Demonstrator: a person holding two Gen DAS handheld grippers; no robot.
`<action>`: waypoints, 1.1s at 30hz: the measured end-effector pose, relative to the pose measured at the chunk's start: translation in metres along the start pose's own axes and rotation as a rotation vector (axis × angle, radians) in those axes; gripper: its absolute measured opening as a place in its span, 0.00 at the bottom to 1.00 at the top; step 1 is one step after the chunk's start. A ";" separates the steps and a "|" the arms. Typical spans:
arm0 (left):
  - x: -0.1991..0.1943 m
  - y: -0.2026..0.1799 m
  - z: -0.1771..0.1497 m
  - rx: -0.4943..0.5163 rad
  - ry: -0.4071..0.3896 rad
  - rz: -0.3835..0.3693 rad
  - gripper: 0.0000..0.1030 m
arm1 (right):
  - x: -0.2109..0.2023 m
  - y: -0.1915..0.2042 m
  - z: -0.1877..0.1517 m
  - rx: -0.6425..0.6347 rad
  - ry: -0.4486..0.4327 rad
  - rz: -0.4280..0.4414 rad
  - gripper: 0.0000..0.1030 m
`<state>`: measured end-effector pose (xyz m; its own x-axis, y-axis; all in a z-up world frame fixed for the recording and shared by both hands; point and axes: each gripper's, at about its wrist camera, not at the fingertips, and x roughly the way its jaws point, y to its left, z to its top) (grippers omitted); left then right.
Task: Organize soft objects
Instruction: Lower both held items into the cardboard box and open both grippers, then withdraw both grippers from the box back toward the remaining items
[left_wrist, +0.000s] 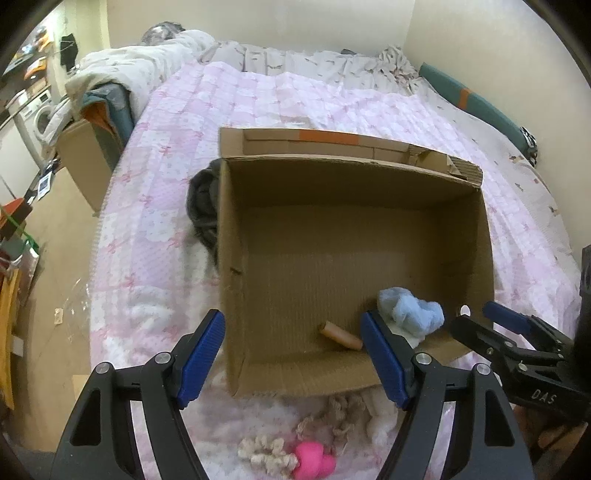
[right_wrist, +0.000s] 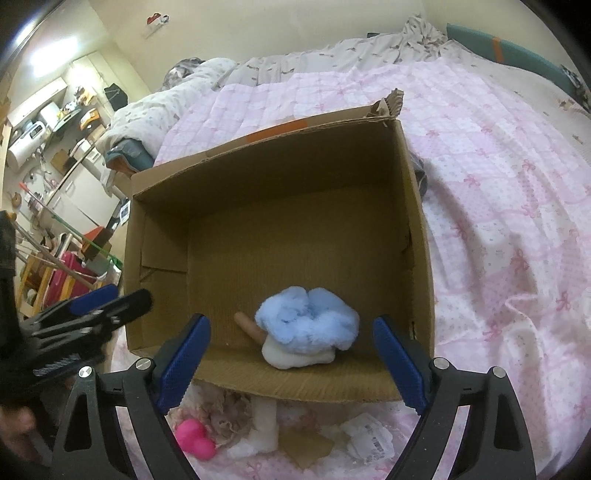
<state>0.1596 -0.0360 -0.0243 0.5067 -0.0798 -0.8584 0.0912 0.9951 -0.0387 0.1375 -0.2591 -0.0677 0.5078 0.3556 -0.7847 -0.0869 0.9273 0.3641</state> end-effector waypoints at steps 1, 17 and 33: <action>-0.003 0.002 0.000 -0.009 0.001 0.004 0.72 | -0.002 0.000 -0.001 -0.001 0.000 0.000 0.93; -0.034 0.031 -0.040 -0.128 0.049 0.019 0.72 | -0.037 0.003 -0.022 -0.011 -0.038 0.009 0.92; -0.030 0.044 -0.075 -0.185 0.092 0.033 0.72 | -0.054 0.018 -0.058 -0.017 -0.015 0.022 0.92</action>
<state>0.0844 0.0148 -0.0383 0.4257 -0.0498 -0.9035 -0.0877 0.9915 -0.0960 0.0589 -0.2551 -0.0479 0.5185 0.3738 -0.7690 -0.1125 0.9214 0.3721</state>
